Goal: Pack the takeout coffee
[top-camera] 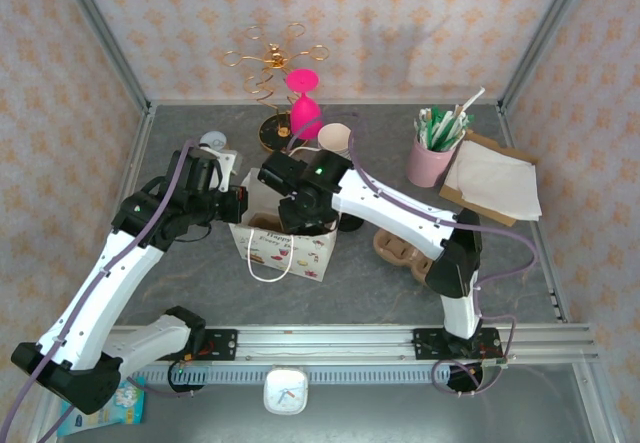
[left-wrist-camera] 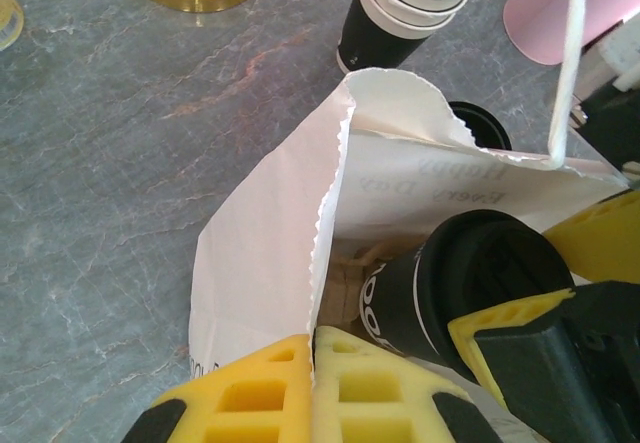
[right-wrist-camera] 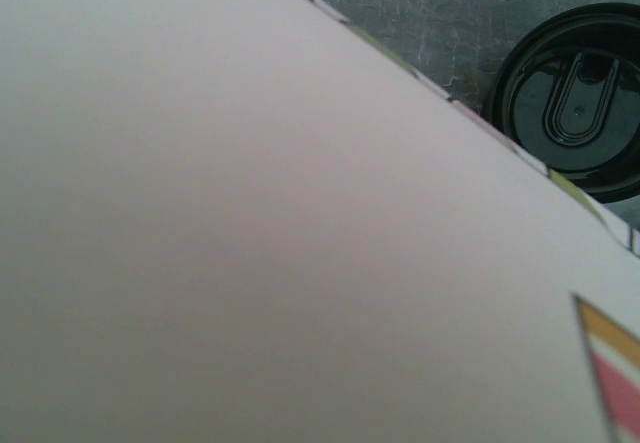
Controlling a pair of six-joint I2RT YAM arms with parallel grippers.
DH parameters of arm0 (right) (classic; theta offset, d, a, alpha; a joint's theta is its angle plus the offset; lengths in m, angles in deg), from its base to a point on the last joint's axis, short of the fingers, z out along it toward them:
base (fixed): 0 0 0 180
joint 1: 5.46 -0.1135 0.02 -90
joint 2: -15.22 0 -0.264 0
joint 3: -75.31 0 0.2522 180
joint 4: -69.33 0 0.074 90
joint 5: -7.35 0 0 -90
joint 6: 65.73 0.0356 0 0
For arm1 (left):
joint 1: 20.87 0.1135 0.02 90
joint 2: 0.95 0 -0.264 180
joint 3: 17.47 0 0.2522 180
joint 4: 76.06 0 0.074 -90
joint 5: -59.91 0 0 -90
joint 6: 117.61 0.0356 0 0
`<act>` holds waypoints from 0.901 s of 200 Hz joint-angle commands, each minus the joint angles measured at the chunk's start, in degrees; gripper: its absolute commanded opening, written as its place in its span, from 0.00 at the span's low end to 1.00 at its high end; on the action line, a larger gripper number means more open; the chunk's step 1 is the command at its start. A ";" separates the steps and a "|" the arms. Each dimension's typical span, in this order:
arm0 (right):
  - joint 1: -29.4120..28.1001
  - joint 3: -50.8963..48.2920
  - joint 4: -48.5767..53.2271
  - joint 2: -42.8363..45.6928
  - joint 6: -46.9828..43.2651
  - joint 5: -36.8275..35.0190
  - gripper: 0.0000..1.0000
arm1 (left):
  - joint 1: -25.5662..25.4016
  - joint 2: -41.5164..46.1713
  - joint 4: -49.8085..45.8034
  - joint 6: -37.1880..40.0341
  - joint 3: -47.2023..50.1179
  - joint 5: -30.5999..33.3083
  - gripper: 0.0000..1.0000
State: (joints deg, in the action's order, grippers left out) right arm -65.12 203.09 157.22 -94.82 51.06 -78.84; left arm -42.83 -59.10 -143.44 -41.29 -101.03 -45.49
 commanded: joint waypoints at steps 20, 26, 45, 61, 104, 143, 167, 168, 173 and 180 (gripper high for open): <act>-0.37 -1.83 0.99 1.72 0.18 -3.10 0.39 | 0.40 -0.01 -1.71 -1.84 0.66 4.16 0.00; -0.35 -1.92 1.02 1.95 0.23 -3.43 0.39 | 0.35 -0.03 -1.95 -1.76 0.59 4.36 0.00; -0.37 -2.69 1.02 1.99 0.28 -3.46 0.39 | 0.35 0.56 -1.84 -2.10 0.45 4.76 0.00; -0.37 -3.77 1.02 1.69 0.32 -3.61 0.38 | 0.40 0.75 -1.38 -2.05 0.41 3.50 0.00; -0.30 -3.54 0.93 0.32 -0.04 -4.17 0.38 | 0.41 1.73 1.28 -2.32 1.72 -0.08 0.03; -0.46 -1.69 0.93 -1.85 -0.45 -3.27 0.38 | 0.39 1.63 1.55 -2.50 2.08 -0.10 0.05; -0.46 -0.56 0.89 -2.51 -0.35 -2.48 0.37 | 0.38 1.81 1.51 -2.58 2.56 -0.16 0.06; -0.50 -0.51 0.87 -2.57 -0.34 -2.44 0.37 | 0.35 1.81 1.55 -2.58 2.61 -0.16 0.06; -0.59 -0.55 0.82 -2.76 -0.41 -2.41 0.37 | 0.39 1.83 1.66 -2.62 2.72 -0.23 0.06; -0.63 -0.56 0.85 -2.94 -0.34 -2.49 0.37 | 0.35 1.90 1.78 -2.68 2.78 -0.45 0.07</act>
State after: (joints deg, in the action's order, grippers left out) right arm -65.20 200.84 157.19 -96.35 51.08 -80.52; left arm -42.83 -58.05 -143.11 -43.01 -98.89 -44.68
